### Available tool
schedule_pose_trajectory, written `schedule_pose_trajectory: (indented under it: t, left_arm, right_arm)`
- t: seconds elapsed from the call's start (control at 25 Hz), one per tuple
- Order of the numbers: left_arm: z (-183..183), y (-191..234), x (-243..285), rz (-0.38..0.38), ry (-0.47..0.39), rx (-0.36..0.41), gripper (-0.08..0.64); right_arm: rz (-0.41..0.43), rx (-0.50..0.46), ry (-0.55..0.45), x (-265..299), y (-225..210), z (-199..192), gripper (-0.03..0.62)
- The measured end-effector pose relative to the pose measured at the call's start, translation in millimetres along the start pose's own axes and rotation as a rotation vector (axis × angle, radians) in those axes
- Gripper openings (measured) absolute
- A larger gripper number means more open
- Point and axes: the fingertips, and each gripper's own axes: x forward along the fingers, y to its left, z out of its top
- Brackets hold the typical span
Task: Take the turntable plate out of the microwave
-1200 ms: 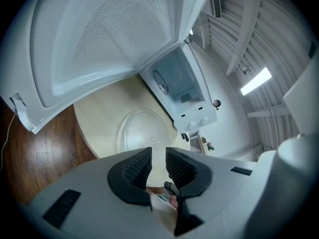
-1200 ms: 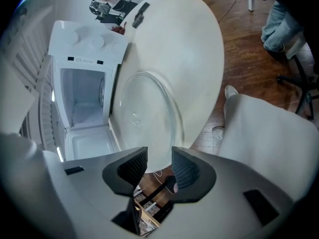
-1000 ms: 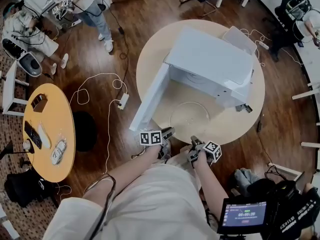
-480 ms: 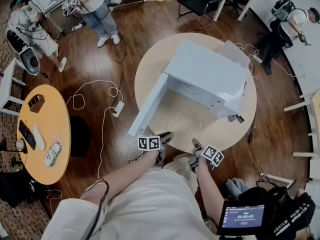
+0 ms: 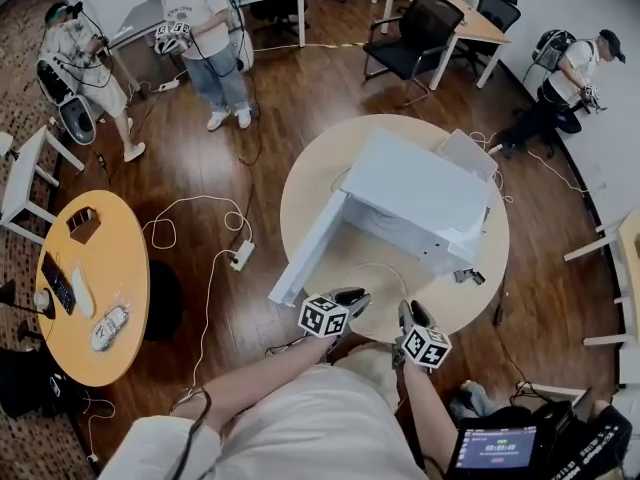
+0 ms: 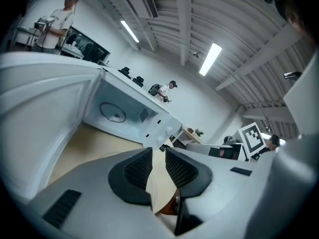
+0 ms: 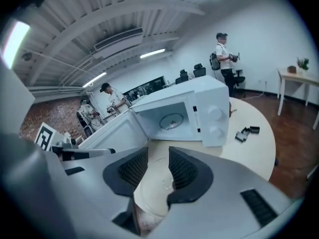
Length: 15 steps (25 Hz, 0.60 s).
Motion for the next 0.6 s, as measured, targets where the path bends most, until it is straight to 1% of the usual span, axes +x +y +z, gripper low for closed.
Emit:
schedule_pose_trajectory:
  t: [0.12,0.28,0.44,0.6]
  left_arm:
    - [32.4,-13.9,-4.6,-0.031,-0.034,0.061,0.072]
    - [77.0,-44.9,-17.4,-0.096,-0.114,0.143,0.071]
    - [112.8,-56.5,-35.5,-0.094,-0.175,0.225,0.071]
    - [124.8,-65.1,-49.3,-0.082,-0.187,0.316,0.069]
  right_arm:
    - [0.011,-0.069,-0.050,-9.1,12.4,19.8,0.126]
    - [0.028,-0.106,-0.115,-28.9,17.9,45.0,0.126]
    - [0.022,-0.142,-0.202,-49.8,22.7,76.4,0.126]
    - [0.019,-0.173,-0.282,-79.5,26.4,100.5,0.126]
